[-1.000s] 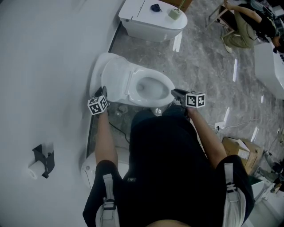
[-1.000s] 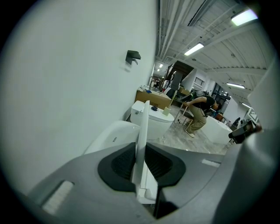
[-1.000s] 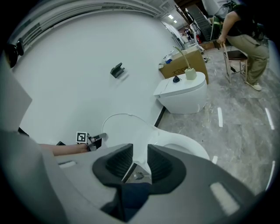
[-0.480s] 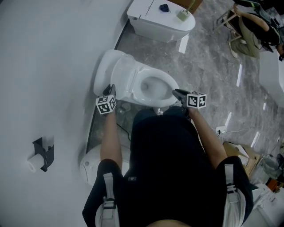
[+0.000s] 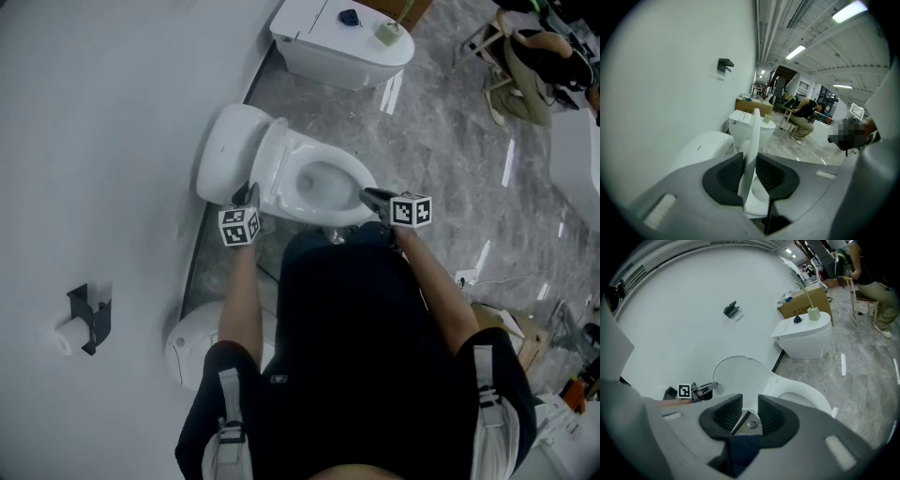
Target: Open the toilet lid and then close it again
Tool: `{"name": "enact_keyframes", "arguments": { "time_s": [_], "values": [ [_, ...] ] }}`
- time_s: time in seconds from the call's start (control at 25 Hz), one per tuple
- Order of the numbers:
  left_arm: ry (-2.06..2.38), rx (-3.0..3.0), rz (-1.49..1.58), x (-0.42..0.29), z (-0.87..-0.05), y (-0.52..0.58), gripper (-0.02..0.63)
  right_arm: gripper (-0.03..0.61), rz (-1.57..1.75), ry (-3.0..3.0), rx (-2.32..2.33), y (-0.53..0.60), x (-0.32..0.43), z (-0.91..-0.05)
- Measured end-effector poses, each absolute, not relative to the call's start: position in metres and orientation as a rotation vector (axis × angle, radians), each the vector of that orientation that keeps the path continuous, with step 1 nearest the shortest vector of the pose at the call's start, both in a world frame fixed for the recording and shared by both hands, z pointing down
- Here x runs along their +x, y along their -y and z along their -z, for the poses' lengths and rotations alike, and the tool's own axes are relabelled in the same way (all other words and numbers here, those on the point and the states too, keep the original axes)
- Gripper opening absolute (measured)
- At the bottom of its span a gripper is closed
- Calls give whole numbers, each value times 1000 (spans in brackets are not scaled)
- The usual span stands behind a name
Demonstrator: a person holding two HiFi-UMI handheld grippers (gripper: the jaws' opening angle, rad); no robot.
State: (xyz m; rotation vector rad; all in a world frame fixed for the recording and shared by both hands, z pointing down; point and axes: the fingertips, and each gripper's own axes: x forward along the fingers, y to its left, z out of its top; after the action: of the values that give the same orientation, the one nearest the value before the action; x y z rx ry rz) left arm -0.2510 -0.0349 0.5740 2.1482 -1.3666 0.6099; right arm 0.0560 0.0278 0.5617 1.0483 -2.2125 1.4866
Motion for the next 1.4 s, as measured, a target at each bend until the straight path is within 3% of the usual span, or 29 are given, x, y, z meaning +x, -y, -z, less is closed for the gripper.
{"name": "enact_keyframes", "arguments": {
  "time_s": [0.64, 1.32, 1.4],
  "values": [
    [1298, 2169, -698, -159, -581, -9, 109, 107, -1484, 2248, 869, -23, 62, -558],
    [1240, 2179, -854, -111, -593, -28, 124, 109, -1524, 2294, 477, -23, -11, -545],
    [1232, 2177, -862, -107, -595, -30, 127, 139, -1524, 2295, 446, -22, -15, -545]
  ]
}}
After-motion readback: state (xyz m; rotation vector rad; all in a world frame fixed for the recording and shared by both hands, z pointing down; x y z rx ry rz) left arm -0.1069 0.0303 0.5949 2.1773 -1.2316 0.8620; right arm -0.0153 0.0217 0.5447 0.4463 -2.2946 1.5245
